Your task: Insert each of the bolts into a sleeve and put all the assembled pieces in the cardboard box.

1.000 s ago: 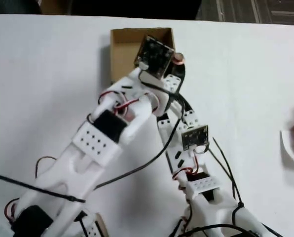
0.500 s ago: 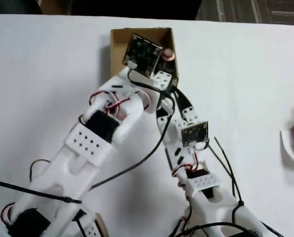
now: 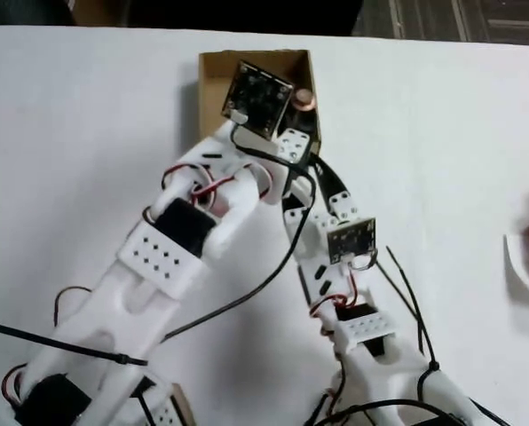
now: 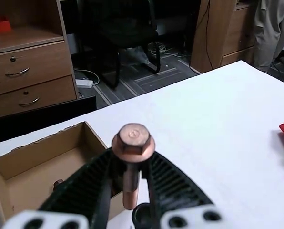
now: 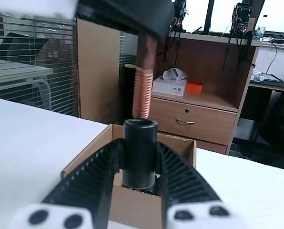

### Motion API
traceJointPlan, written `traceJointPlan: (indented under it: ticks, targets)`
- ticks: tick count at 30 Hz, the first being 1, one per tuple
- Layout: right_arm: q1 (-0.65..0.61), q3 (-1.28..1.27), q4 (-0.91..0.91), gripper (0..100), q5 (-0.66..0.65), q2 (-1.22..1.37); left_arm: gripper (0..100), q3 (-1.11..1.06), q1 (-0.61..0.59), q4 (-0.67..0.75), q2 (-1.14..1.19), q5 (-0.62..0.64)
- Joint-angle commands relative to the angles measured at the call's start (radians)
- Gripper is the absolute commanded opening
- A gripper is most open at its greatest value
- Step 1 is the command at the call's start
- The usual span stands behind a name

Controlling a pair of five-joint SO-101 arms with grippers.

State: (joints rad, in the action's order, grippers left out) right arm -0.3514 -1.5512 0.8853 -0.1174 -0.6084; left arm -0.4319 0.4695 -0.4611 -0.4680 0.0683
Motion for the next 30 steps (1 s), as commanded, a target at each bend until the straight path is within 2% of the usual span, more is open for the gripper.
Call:
traceJointPlan:
  ticks: [1,14,30]
  targets:
    - [-0.002,0.058,-0.002,2.1,-0.003,0.002,2,0.033,0.018,0.008,-0.044,0.009]
    - [-0.002,0.061,0.051,2.1,-0.008,0.076,2,0.015,-0.012,-0.034,-0.13,0.054]
    - [-0.01,0.063,0.064,2.1,-0.006,0.07,2,-0.07,-0.002,0.003,-0.121,0.058]
